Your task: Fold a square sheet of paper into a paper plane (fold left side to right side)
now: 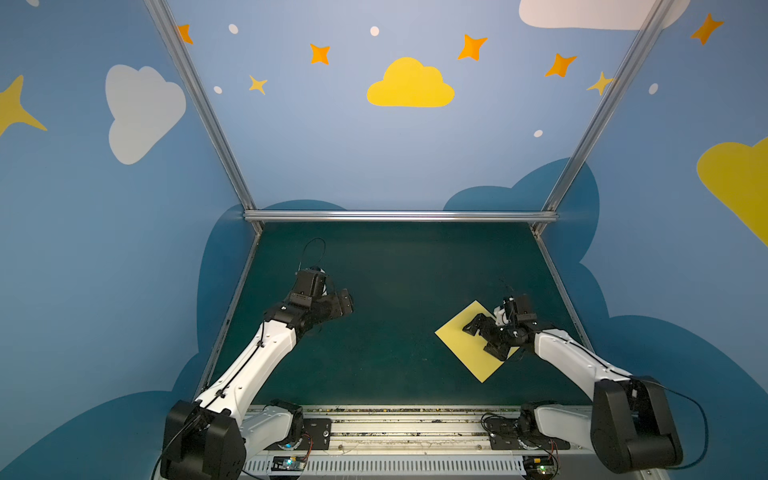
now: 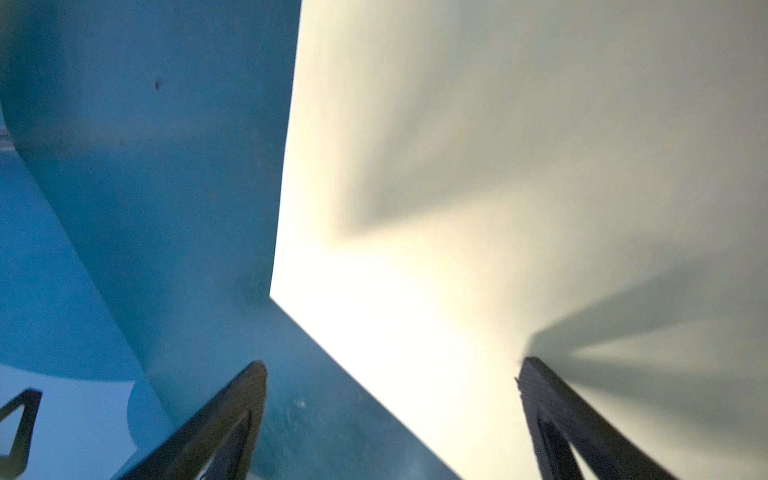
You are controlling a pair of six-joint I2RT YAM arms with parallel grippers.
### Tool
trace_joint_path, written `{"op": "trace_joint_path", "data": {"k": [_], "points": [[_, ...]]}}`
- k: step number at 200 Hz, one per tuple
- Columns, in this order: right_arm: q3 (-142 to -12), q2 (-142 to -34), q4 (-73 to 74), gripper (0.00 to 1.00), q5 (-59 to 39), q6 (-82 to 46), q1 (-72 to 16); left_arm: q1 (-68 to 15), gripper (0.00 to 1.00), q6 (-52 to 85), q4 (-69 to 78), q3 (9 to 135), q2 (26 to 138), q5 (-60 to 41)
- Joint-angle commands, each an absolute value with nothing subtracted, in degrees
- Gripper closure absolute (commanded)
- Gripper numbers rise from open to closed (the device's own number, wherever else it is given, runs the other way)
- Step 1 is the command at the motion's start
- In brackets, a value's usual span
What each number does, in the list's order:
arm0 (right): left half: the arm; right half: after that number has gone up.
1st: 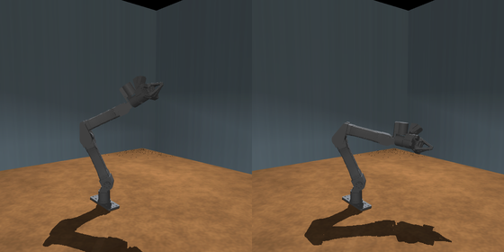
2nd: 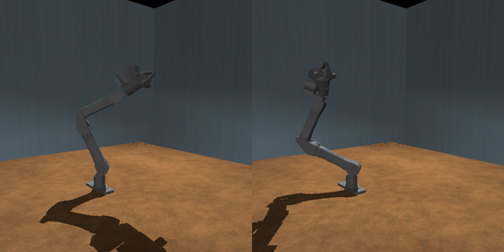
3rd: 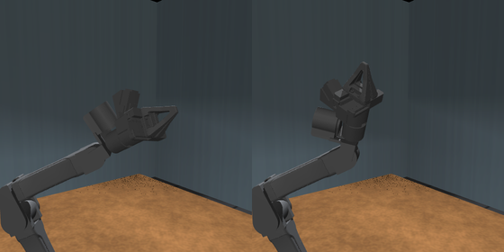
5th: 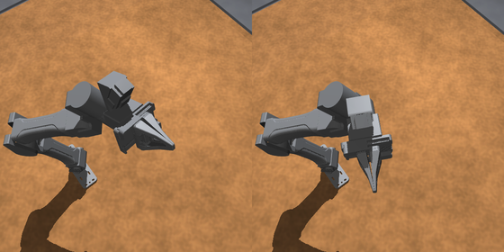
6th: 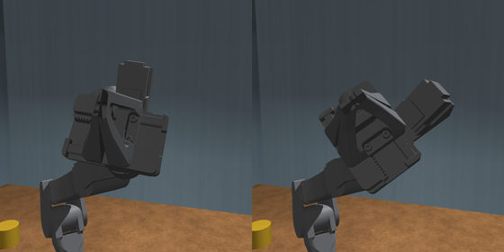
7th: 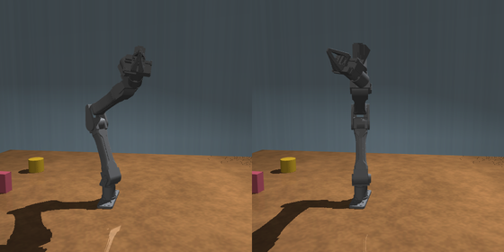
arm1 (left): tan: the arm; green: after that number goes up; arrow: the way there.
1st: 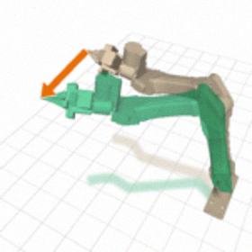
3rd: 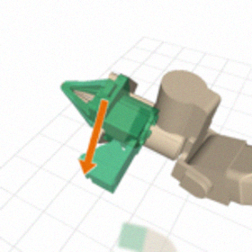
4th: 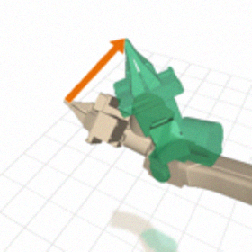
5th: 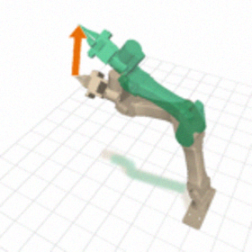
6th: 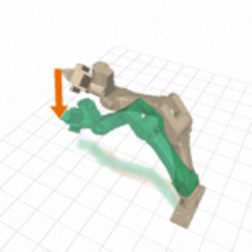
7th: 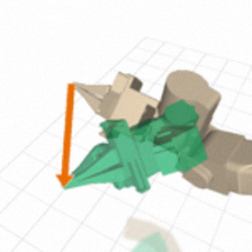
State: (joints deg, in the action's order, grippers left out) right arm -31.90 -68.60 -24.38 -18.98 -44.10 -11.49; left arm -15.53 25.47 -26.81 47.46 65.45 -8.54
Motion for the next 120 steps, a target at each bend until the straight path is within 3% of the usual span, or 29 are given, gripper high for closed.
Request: {"op": "trace_joint_path", "data": {"k": [1, 67, 94, 120], "points": [[-33.77, -64.28, -32.35, 0.06, -13.55, -45.17, -11.26, -16.37, 0.0, 25.98, -26.38, 48.82, 65.87, -11.18], [-38.23, -62.52, -36.1, 0.06, -8.65, -38.17, -7.49, -23.42, 0.0, 29.64, -23.06, 52.55, 75.48, -19.82], [-38.2, -65.27, -33.7, 0.07, -16.5, -34.64, -2.9, -28.0, 0.03, 32.35, -20.26, 54.5, 81.07, -22.0], [-37.35, -67.13, -32.18, 0.15, -20.52, -33.17, -0.39, -31.22, 0.06, 35.57, -17.06, 56.43, 87.42, -25.17]]}}
